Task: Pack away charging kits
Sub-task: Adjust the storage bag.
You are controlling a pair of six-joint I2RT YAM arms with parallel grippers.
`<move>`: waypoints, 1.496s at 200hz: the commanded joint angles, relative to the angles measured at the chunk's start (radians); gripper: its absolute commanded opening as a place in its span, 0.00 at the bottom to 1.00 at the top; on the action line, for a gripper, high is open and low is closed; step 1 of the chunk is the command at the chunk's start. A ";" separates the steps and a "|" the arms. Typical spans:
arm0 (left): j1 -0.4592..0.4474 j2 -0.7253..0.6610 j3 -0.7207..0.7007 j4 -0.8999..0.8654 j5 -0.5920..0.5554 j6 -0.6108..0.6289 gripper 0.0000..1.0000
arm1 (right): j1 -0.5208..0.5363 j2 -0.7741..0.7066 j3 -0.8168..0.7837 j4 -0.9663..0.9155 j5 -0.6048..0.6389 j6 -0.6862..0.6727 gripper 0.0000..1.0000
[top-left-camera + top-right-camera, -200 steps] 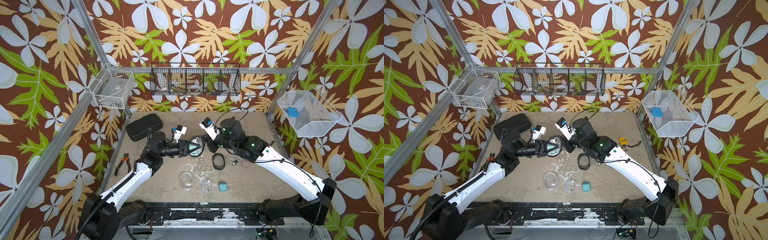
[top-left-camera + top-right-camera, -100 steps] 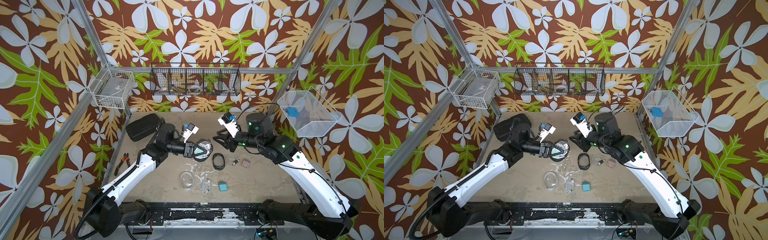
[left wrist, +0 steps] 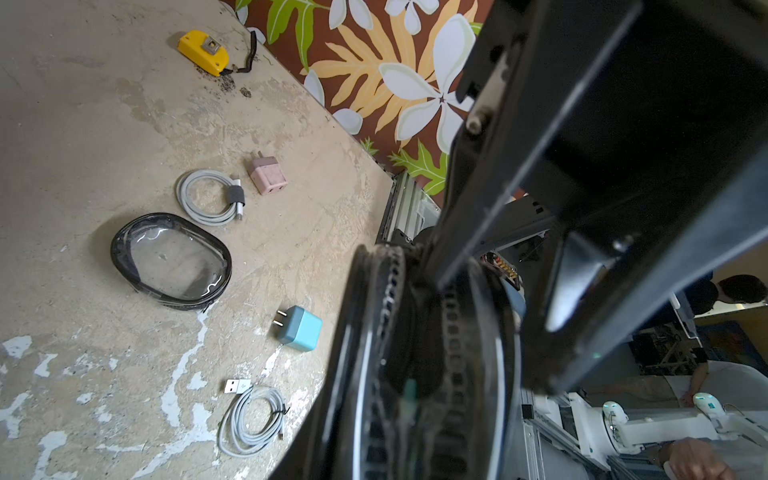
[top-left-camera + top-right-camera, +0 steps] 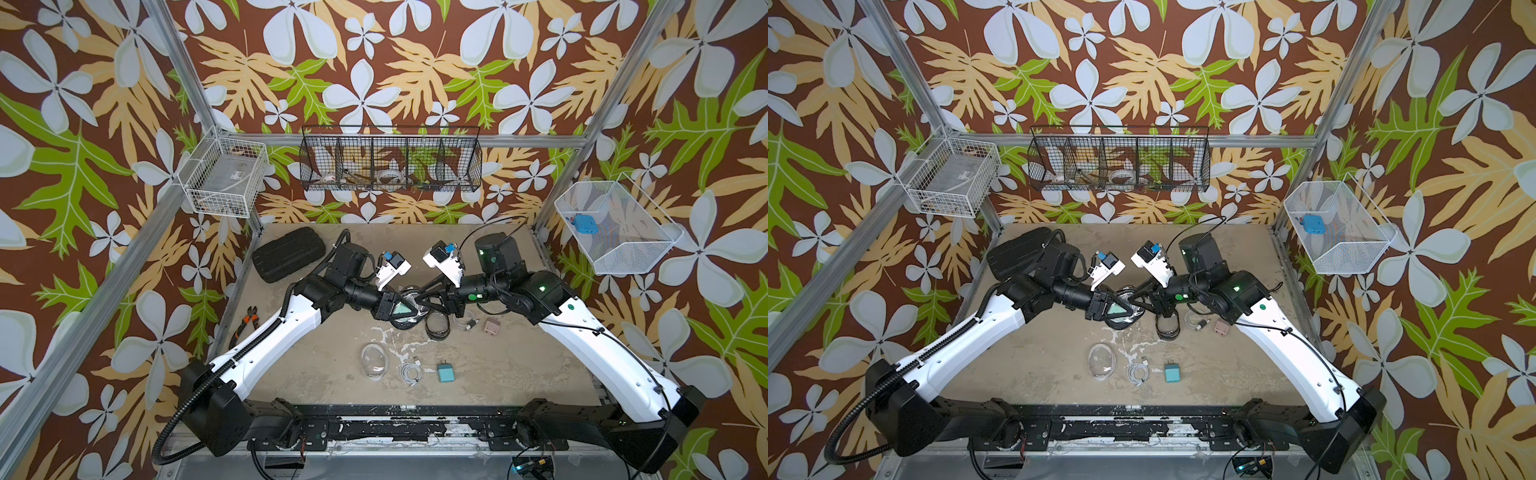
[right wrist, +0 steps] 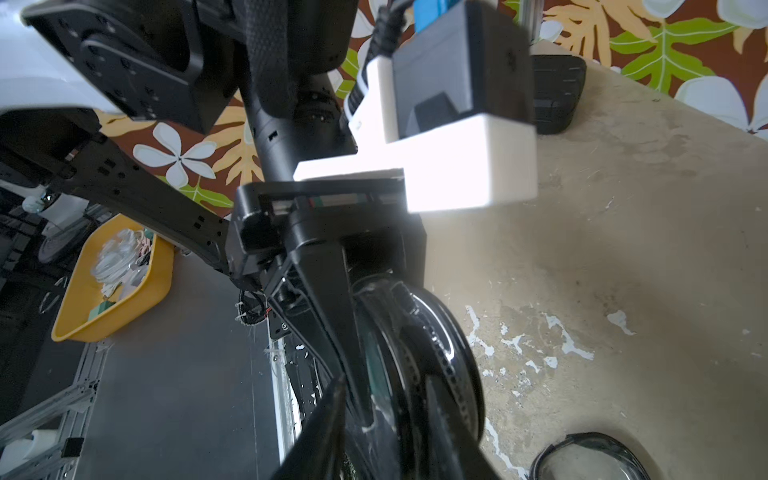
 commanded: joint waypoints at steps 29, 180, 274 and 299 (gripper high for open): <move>0.006 0.003 0.037 -0.071 -0.029 0.094 0.11 | 0.018 -0.020 -0.047 0.088 -0.112 0.055 0.00; 0.052 -0.372 -0.702 1.511 -0.491 -0.941 1.00 | -0.074 -0.060 -0.327 0.947 -0.051 1.119 0.00; 0.047 -0.242 -0.547 1.407 -0.499 -0.913 0.87 | -0.071 -0.036 -0.369 1.042 -0.024 1.194 0.00; 0.040 -0.196 -0.496 1.382 -0.465 -0.928 0.70 | -0.070 -0.043 -0.378 1.049 -0.002 1.202 0.00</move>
